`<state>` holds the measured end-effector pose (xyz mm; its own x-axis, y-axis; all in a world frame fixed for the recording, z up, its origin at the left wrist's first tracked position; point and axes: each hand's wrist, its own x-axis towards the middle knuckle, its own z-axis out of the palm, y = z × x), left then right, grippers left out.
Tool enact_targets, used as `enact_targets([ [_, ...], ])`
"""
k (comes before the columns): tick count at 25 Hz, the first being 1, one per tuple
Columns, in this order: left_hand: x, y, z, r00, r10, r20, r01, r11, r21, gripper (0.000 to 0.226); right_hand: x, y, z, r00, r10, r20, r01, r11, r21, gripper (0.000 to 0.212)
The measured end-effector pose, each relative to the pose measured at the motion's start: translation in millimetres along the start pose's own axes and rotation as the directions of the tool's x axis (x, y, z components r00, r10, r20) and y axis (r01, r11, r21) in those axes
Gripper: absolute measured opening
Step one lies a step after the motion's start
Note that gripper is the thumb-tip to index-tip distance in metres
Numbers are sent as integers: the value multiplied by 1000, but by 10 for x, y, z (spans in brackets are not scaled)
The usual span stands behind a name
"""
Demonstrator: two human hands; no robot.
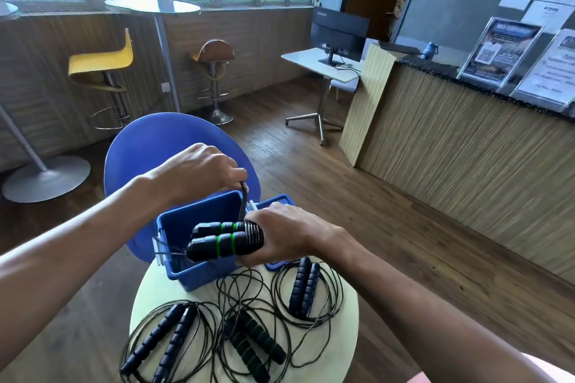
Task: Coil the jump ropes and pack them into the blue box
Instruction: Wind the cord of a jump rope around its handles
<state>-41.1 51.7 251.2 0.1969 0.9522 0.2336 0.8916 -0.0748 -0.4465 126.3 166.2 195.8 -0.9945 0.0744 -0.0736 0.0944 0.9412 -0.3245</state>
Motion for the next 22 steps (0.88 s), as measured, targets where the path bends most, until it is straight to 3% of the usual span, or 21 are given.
enact_targets([
  [3,72,183,-114,994,58,92,-59,998,15,26,37,73,37,996,89,0,-89,996,25,41],
  [5,171,391,-205,963,43,266,-64,995,71,10,50,96,40,989,147,10,-147,989,4,45],
  [7,198,634,-224,871,-89,483,48,994,96,16,72,99,54,980,198,-19,-198,980,-35,41],
  [10,152,832,-160,863,-307,401,355,933,-50,15,141,214,11,944,290,-156,-297,954,-28,66],
  [12,114,921,-55,791,-491,365,600,742,-301,26,152,330,-36,919,324,-224,-339,940,-32,77],
  [13,86,979,13,729,-533,429,684,574,-450,35,152,367,-54,908,338,-249,-356,934,-28,79],
  [14,70,1031,102,672,-528,519,728,343,-593,41,133,392,-74,897,348,-273,-368,930,-23,80],
  [16,41,1115,207,642,-345,684,693,-122,-711,54,97,458,-108,879,342,-332,-367,930,-13,81],
  [17,14,1119,253,664,-212,717,664,-275,-696,61,79,493,-127,873,335,-354,-359,933,-2,81],
  [19,-30,1068,308,733,-5,680,618,-413,-669,72,35,518,-166,879,308,-363,-319,947,29,81],
  [22,8,939,383,833,18,553,459,-582,-671,65,6,475,-185,896,245,-371,-254,967,26,82],
])
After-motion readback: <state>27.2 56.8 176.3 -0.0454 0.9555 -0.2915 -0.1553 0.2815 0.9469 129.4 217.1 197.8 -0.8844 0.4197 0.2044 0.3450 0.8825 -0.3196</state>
